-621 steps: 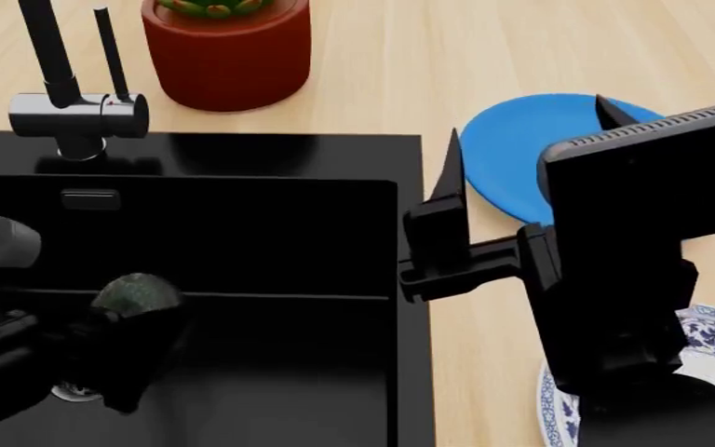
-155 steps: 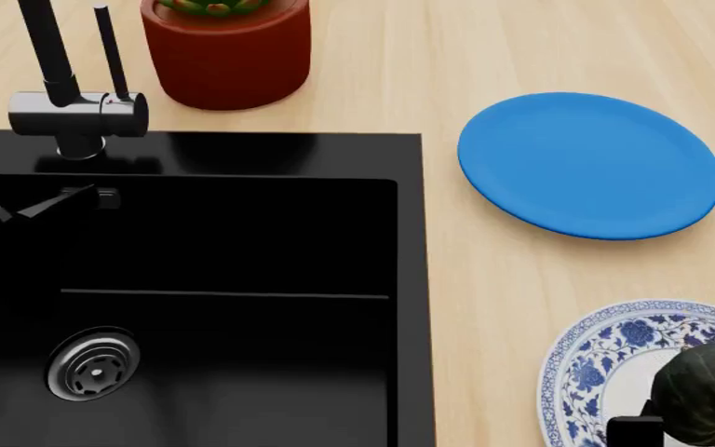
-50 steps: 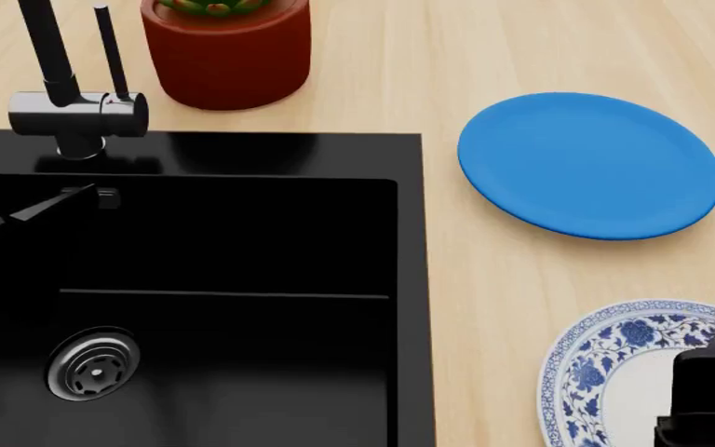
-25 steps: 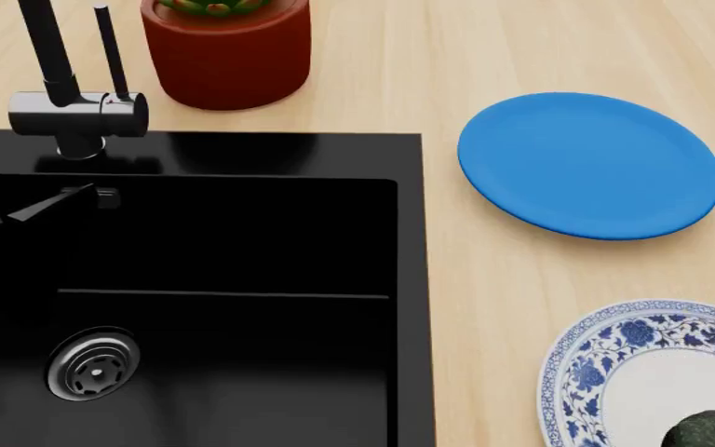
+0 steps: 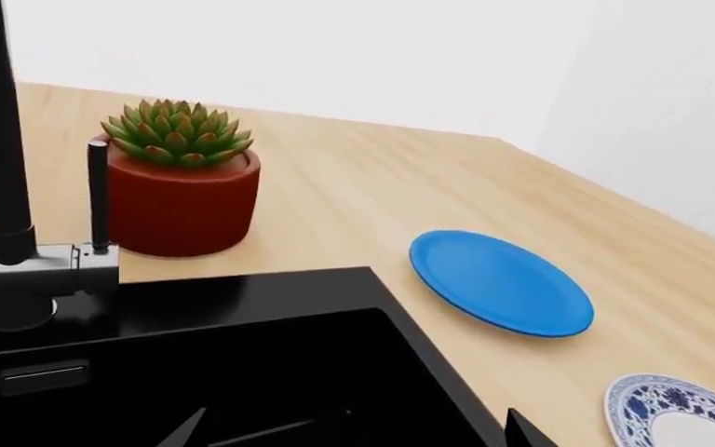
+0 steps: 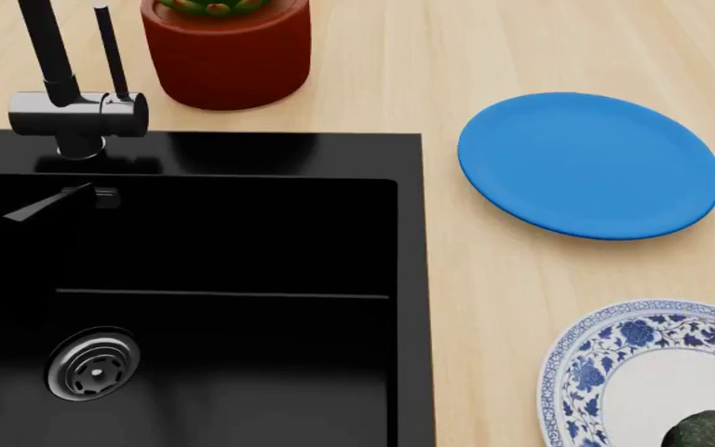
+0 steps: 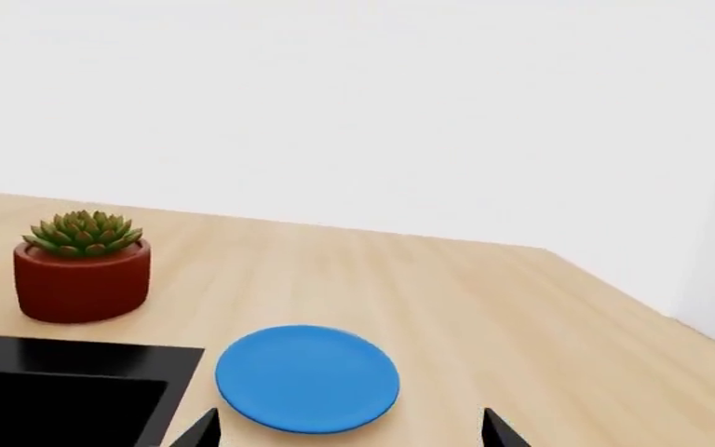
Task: Pick the squash from the sink and place it on the plate located on the counter
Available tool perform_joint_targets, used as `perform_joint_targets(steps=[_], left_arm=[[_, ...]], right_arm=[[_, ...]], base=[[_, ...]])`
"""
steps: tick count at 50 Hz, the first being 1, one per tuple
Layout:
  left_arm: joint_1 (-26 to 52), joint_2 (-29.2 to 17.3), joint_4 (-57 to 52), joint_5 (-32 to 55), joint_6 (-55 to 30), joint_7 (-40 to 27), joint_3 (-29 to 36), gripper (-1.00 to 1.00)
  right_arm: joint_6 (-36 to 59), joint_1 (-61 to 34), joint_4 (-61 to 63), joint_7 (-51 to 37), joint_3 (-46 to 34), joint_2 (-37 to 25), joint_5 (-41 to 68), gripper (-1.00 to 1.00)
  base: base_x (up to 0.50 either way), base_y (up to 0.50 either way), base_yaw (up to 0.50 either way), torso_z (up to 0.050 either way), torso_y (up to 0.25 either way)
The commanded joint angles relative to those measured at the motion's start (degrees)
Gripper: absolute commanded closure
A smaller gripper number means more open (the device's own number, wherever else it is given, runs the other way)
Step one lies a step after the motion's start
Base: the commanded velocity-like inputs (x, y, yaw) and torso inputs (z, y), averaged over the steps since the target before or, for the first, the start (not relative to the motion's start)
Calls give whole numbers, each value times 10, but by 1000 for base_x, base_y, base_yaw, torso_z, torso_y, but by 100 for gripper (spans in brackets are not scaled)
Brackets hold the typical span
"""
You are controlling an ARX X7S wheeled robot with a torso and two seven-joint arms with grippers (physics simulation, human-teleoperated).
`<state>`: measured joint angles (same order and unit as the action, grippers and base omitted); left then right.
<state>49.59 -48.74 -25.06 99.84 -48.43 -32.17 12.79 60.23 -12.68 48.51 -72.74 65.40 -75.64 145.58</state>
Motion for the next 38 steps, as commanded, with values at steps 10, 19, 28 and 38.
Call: perform_joint_targets(steps=[10,19,28,38], left_arm=[[25,0,55,-55,15,18,49,-100],[24,-3,53,-53,17,21,47,-100],[23,-5,50,-49,18,21,45,-100],[21,-6,47,-49,20,24,44,-100]], right_arm=[[38,-13,21,-113,119,23,179,-100],[32,-2,26,-156,175,19,248,-100],[21,50,35,-169,258,15,291,-100],[-7,149,58,-159,405,19,343,-100]], base=[[0,0,0,0,0],[0,0,0,0,0],[0,0,0,0,0],[0,0,0,0,0]])
